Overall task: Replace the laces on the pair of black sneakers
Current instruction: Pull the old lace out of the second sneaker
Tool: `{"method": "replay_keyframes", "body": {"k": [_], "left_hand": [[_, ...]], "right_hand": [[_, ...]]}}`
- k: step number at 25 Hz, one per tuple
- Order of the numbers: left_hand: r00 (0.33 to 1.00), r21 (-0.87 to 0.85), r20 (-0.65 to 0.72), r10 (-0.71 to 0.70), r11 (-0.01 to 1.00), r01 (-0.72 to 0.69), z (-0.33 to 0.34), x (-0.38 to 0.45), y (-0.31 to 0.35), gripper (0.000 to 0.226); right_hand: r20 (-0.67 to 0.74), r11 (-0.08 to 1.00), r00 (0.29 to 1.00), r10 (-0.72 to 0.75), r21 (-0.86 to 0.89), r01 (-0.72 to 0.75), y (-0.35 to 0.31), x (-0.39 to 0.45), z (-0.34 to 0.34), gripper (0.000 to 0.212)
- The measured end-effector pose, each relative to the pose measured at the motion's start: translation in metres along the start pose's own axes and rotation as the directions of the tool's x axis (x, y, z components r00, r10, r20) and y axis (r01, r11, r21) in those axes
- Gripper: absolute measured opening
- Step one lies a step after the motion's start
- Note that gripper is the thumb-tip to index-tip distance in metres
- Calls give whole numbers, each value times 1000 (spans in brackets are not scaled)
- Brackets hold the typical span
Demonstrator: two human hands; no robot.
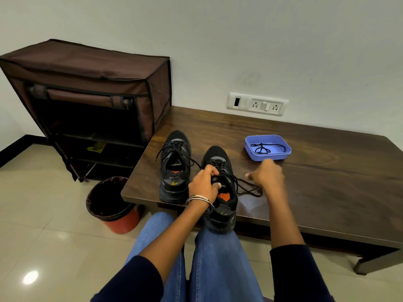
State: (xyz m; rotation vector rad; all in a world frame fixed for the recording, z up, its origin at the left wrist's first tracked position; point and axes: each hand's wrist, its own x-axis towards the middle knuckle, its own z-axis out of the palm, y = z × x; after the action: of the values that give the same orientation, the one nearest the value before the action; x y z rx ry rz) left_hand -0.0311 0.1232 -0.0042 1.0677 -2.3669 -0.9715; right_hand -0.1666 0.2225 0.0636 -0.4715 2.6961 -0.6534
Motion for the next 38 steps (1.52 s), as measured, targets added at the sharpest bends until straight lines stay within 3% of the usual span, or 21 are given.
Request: {"method": "replay_keyframes", "body": {"k": [2, 3, 6, 8, 12, 15, 17, 18, 19, 20, 22, 24, 25, 27, 29, 38], "left_hand": [[999, 6, -25, -40, 999, 40, -1, 4, 0, 27], [997, 1, -46, -65, 998, 65, -1, 7, 1, 27], [993, -4, -85, -78, 997, 78, -3, 11, 4, 24], [998, 85, -60, -29, 996, 34, -4, 15, 8, 20], [999, 197, -54, -5, 980, 16, -6, 22, 15, 17], [948, -94, -66, -312, 948, 305, -3, 29, 6, 19], [834, -450, -14, -552, 748, 487, -5, 32, 2, 24], [790, -539, -18, -613, 671, 509, -7, 33, 1, 28], [778, -561, -35, -628, 657, 505, -10, 32, 4, 34], [808, -498, -90, -582, 729, 469, -13, 27, 11, 43], [900, -175, -223, -374, 924, 341, -12, 14, 21, 65], [939, 151, -302, -163, 965, 216, -10, -3, 34, 77], [959, 232, -275, -69, 963, 136, -5, -5, 33, 72], [991, 241, -118, 70, 970, -40, 2, -3, 27, 45], [991, 249, -11, 137, 960, -130, 4, 4, 18, 29], [970, 302, -83, 228, 933, -194, 5, 5, 9, 24]], "right_hand": [[210, 989, 966, -150, 15, 150, -14, -7, 16, 28], [243, 981, 951, -192, 17, 194, -18, -11, 26, 27], [89, 964, 963, -256, -44, 261, -23, -18, 48, 25], [-30, 942, 943, -331, -58, 329, -17, -21, 64, 23], [-207, 927, 914, -349, 67, 369, -8, -22, 82, 31], [-260, 942, 925, -279, 115, 316, -8, -25, 85, 29], [-298, 946, 929, -217, 169, 275, -7, -28, 86, 29], [-306, 947, 931, -200, 184, 264, -6, -29, 86, 27], [-305, 948, 932, -193, 185, 257, -6, -29, 87, 23], [-302, 951, 934, -191, 179, 252, -6, -30, 87, 19], [-302, 955, 935, -187, 165, 245, -7, -30, 88, 10], [-297, 958, 935, -192, 150, 244, -8, -29, 88, 6], [-295, 959, 935, -199, 138, 248, -8, -29, 87, 7], [-291, 961, 932, -216, 107, 256, -7, -29, 86, 10], [-287, 960, 930, -228, 94, 264, -6, -29, 85, 13], [-296, 894, 952, -73, 404, 194, -2, -31, 80, 30]]}}
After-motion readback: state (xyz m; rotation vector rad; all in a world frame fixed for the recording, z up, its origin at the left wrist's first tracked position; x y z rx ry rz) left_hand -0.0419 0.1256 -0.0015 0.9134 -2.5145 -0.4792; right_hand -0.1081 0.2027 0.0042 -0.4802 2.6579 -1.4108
